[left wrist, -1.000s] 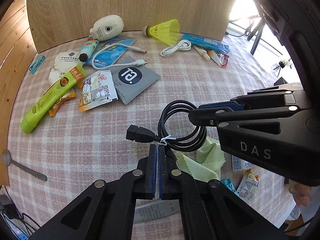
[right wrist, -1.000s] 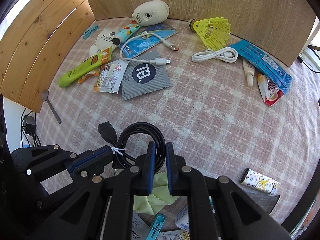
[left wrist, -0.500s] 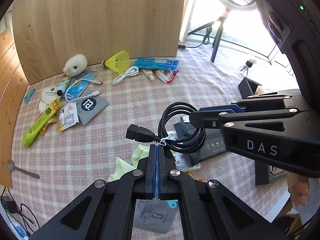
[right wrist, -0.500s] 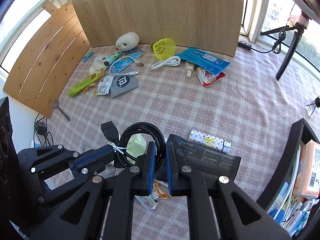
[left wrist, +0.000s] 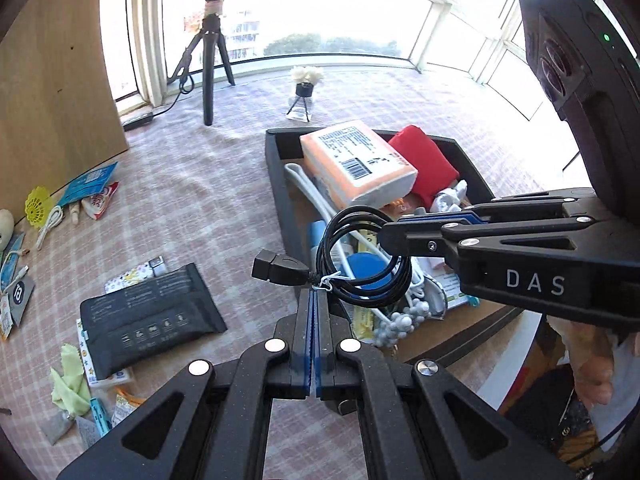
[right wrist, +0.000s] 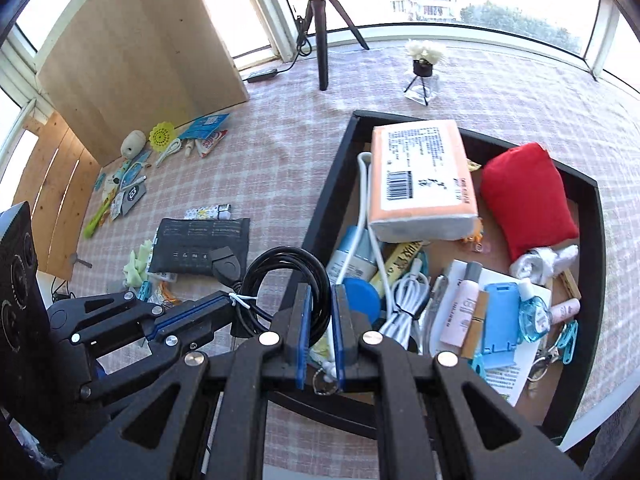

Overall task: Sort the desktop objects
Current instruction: 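Carry the black cable to the black tray and open the left gripper, then move the right gripper back to the table over the black pouch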

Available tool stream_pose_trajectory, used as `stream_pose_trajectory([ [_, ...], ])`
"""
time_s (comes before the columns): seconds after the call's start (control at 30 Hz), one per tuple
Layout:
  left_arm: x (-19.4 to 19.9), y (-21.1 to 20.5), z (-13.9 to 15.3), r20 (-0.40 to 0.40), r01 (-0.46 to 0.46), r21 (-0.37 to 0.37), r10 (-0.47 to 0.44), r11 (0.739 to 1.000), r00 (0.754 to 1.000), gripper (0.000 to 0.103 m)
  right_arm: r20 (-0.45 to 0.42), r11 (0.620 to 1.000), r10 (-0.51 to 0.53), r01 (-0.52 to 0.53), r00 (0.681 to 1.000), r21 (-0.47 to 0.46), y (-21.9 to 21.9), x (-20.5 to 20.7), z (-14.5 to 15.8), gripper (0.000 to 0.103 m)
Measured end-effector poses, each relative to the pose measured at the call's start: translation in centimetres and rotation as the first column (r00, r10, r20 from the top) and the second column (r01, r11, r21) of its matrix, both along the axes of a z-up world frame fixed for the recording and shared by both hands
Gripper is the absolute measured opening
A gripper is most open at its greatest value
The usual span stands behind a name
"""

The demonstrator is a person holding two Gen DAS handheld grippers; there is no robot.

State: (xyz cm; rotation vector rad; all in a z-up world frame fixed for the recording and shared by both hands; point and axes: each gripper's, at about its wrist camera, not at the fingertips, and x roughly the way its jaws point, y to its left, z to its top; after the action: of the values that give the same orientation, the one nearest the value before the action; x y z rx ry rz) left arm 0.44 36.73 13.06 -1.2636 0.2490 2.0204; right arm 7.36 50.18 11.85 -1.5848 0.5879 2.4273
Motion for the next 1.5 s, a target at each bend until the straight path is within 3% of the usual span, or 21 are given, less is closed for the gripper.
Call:
stream_pose_trajectory([
  [0.2,2.9,7.0,0.5,-0.002,0.124,-0.005,-0.124,0.992,0.992,0.0,0.007,0.993,-0.113,0.113,0.994,0.018,5.3,5.3,0.2,0.01],
  [0.43,5.0,11.2,0.6,0.0,0.192,-0.028,-0.192,0.981,0.981,0.0,0.009,0.988,-0.148,0.147,0.989,0.039,8.2,8.3,0.3,0.011],
  [0.47,5.2,11.5,0.6,-0.005,0.194,-0.038,-0.194,0.98,0.981,0.002,0.01,0.989,-0.137,0.137,0.99,0.052,8.2,8.3,0.4,0.012],
  [0.5,5.2,11.8,0.5,-0.015,0.187,-0.057,-0.188,0.981,0.982,0.009,0.01,0.988,-0.136,0.135,0.991,0.078,8.3,8.3,0.7,0.021],
  [0.53,5.1,11.8,0.5,-0.023,0.17,-0.075,-0.172,0.983,0.985,0.021,0.014,0.984,-0.145,0.143,0.989,0.109,8.4,8.3,0.8,0.027],
  [0.57,5.1,11.6,0.6,-0.031,0.157,-0.078,-0.16,0.984,0.987,0.026,0.003,0.982,-0.15,0.148,0.989,0.121,8.5,8.5,1.1,0.033],
  [1.07,1.7,6.1,0.9,-0.062,-0.01,-0.107,0.003,0.994,0.998,0.026,-0.028,0.994,-0.037,0.04,0.999,0.099,6.1,4.6,1.8,0.033],
  [1.33,0.1,1.9,0.6,-0.066,-0.124,-0.12,0.117,0.985,0.991,0.026,-0.04,0.991,0.104,-0.1,0.994,0.089,2.9,0.0,1.8,0.033],
  [1.5,-1.3,-2.0,-0.7,-0.037,-0.251,-0.121,0.248,0.96,0.968,0.026,-0.057,0.971,0.237,-0.234,0.97,0.054,0.2,-3.7,1.5,0.033],
])
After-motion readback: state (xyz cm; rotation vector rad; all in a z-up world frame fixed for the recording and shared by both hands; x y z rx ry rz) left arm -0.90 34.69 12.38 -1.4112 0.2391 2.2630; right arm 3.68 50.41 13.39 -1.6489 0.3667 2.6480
